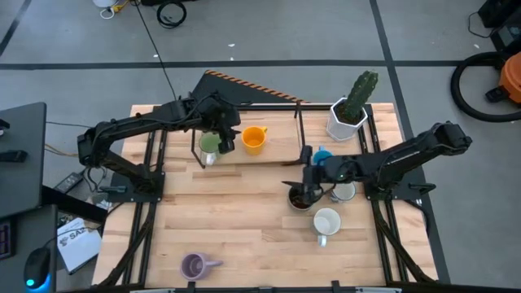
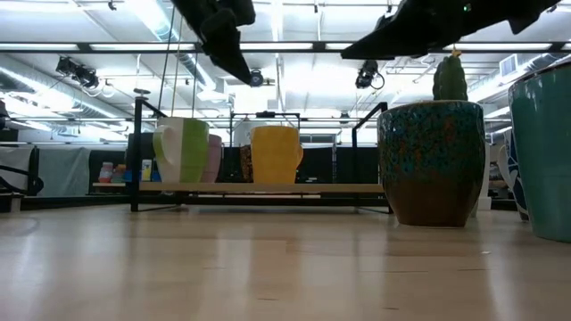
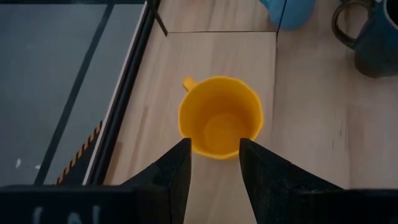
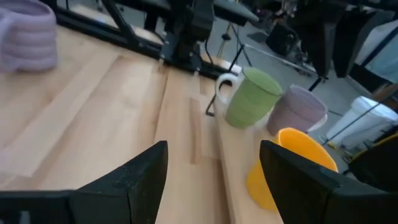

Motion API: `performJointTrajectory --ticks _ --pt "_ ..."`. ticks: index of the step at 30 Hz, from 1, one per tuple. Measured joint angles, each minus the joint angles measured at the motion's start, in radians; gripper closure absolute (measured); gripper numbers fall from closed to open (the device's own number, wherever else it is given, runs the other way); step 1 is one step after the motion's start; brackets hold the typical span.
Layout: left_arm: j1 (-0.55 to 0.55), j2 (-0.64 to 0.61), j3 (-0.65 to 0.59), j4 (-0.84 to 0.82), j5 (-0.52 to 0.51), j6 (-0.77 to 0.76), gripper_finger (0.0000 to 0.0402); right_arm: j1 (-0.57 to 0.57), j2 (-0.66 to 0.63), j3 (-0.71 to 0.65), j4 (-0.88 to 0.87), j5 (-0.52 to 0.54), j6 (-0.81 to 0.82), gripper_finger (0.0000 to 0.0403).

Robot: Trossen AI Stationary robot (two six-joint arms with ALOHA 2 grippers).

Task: Place coffee mugs
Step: Put the yellow mug on the shelf

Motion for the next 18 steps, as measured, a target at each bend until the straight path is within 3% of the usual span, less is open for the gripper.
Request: performJointTrajectory --ticks 10,18 --pt "-0.018 0.15 0.182 -0.107 0.037 0.004 0.026 -0.043 -0.01 -0.023 0.079 -0.09 0.002 0.0142" --pt "-0.037 0.256 0.208 -0.209 0.044 0.13 0.026 -0.043 -0.009 -0.022 0.029 -0.084 0.024 0.0142"
